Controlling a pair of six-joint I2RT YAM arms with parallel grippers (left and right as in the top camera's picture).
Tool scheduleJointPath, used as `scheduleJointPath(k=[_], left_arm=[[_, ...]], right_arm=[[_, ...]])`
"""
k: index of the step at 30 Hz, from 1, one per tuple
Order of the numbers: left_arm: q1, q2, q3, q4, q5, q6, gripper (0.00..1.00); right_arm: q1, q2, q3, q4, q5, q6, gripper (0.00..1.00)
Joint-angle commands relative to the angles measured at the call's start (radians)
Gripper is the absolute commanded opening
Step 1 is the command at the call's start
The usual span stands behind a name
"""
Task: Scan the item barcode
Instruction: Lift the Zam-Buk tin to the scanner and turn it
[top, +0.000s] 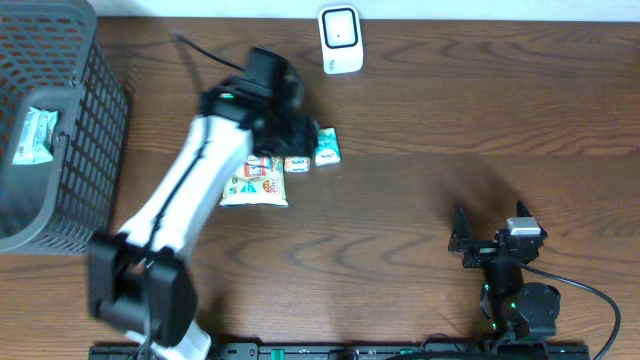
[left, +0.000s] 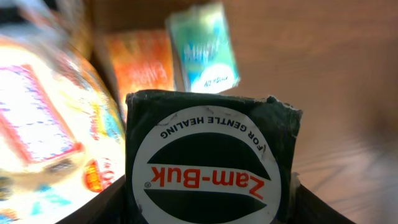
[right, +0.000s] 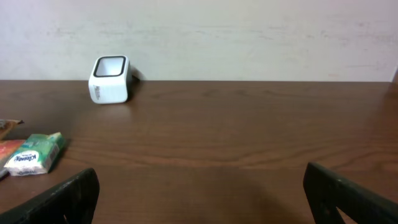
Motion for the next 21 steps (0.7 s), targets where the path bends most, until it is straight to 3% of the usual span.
scheduleJointPath(k=[1, 7, 14, 16, 21], left_arm=[[-0.046, 0.099, 0.010, -0.020, -0.036, 0.016, 0.53], [-0.086, 0.239, 0.010, -0.013, -0.036, 0.012, 0.53], [-0.087, 0.261, 0.010, -0.008, -0.036, -0.011, 0.53], [-0.085, 0.261, 0.010, 0.005, -0.044, -0.010, 0.74], [-0.082, 0.261, 0.010, 0.036, -0.097, -0.010, 0.77]], right_arm=[[0.003, -0.006, -0.001, -0.005, -0.006, 0.011, 0.99], [0.003, -0.006, -0.001, -0.005, -0.006, 0.011, 0.99], [0.003, -0.006, -0.001, -0.005, -0.006, 0.011, 0.99], [0.003, -0.006, -0.001, -0.005, -0.006, 0.011, 0.99], [0.003, -0.006, -0.001, -0.005, -0.006, 0.011, 0.99]])
